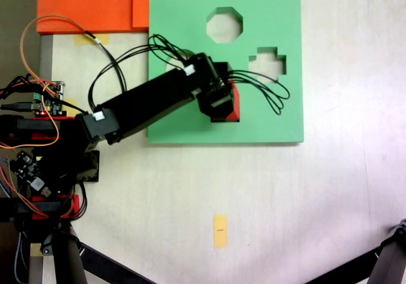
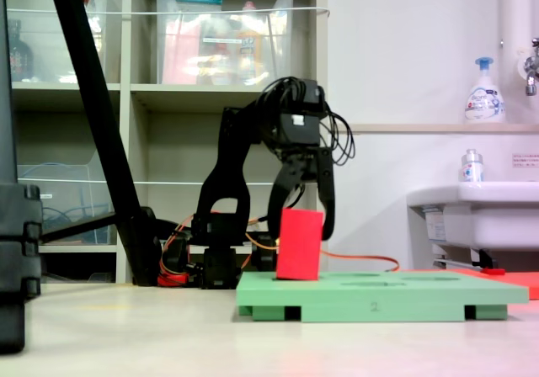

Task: Put the square block into the corresponding hole

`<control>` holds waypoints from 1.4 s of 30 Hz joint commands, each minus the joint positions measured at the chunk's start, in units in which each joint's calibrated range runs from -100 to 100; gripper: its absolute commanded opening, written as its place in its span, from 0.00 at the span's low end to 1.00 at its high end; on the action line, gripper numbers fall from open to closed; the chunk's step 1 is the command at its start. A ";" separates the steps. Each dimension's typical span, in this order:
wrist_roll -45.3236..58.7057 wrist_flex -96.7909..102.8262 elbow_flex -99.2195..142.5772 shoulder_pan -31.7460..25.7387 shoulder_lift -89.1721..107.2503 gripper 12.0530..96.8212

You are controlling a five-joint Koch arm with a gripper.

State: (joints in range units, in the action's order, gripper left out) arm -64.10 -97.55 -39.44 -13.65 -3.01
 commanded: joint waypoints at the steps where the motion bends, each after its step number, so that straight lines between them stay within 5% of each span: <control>1: -0.44 -0.04 -3.33 -0.68 -1.04 0.20; 42: -0.05 -2.45 -1.93 0.44 4.55 0.20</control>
State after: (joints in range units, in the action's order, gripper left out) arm -64.10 -99.22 -40.23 -13.50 -2.87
